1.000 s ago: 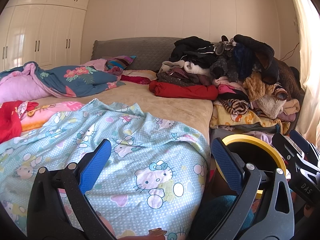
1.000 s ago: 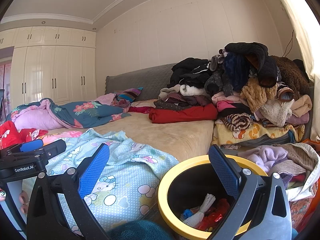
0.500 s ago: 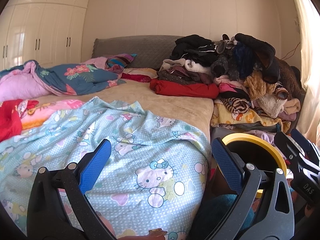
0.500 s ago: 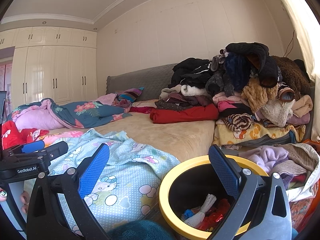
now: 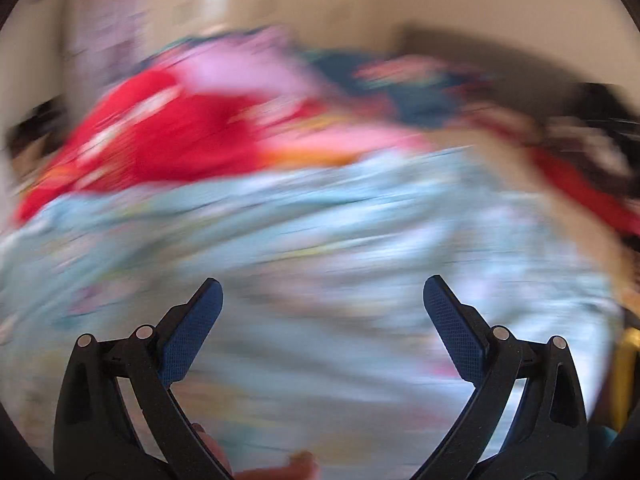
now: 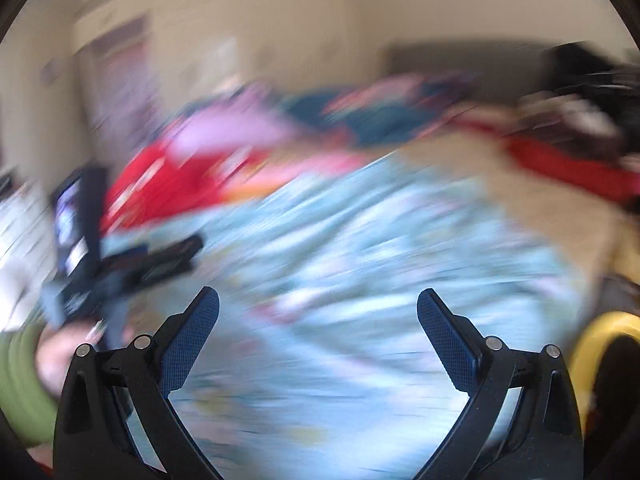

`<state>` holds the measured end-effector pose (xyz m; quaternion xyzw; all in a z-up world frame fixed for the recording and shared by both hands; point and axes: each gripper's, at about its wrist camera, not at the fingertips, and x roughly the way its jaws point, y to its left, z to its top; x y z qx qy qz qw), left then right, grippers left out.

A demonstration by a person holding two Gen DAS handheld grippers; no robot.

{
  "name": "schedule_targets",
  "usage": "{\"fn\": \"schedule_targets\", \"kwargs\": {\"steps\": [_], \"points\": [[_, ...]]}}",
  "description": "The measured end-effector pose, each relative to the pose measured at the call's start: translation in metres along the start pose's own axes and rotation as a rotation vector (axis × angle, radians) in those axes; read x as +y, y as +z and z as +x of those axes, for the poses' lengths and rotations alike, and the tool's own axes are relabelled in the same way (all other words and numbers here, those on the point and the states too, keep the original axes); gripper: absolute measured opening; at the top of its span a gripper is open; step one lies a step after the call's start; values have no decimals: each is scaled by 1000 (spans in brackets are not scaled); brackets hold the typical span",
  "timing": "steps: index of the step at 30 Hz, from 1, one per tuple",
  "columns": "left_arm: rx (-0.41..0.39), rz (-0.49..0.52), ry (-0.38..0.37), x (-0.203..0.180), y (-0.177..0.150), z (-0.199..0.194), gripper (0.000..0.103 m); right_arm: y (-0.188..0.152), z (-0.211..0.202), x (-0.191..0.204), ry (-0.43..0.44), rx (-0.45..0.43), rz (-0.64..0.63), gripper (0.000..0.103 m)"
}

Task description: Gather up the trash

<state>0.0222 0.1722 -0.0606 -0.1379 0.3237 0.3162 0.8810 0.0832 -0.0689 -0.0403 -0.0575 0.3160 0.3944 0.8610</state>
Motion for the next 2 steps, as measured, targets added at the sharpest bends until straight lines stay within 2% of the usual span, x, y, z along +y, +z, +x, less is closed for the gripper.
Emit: {"fn": "schedule_targets", "kwargs": {"steps": [2], "points": [[64, -54, 127, 53, -7, 28, 92, 1, 62, 42, 126, 150, -41, 97]]}}
